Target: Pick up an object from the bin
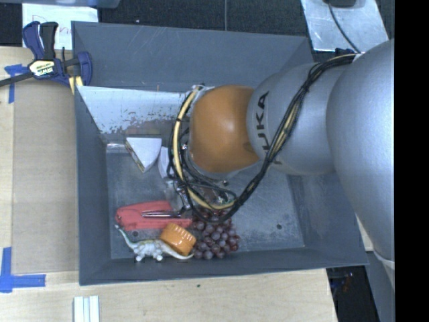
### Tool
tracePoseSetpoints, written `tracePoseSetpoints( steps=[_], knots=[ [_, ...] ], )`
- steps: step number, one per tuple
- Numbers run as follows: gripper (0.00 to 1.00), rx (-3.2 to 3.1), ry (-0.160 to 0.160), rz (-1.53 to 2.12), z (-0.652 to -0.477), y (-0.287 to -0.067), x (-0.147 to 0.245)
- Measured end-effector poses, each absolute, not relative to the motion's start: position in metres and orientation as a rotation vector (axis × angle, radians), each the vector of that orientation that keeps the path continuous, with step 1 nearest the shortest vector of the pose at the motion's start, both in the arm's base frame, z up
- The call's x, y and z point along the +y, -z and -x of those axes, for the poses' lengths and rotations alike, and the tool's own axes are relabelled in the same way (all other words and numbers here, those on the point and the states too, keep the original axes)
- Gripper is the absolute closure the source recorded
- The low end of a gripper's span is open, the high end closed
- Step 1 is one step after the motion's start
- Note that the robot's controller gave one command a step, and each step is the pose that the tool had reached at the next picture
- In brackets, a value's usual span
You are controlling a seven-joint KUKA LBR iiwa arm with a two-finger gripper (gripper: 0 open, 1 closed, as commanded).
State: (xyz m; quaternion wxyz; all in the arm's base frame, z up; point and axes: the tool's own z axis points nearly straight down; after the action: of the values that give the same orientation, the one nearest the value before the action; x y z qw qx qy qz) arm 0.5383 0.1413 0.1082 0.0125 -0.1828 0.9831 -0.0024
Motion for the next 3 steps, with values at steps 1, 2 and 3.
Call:
tracePoseSetpoints(
  steps=[1, 2, 3],
  knots=[
    [0.00, 3.046, 0.006, 0.560, -0.5140, -0.0830, 0.1605],
    [1.00, 3.053, 0.005, 0.557, -0.5123, -0.0826, 0.1604],
    [1.00, 3.053, 0.005, 0.557, -0.5124, -0.0826, 0.1604]
  ],
)
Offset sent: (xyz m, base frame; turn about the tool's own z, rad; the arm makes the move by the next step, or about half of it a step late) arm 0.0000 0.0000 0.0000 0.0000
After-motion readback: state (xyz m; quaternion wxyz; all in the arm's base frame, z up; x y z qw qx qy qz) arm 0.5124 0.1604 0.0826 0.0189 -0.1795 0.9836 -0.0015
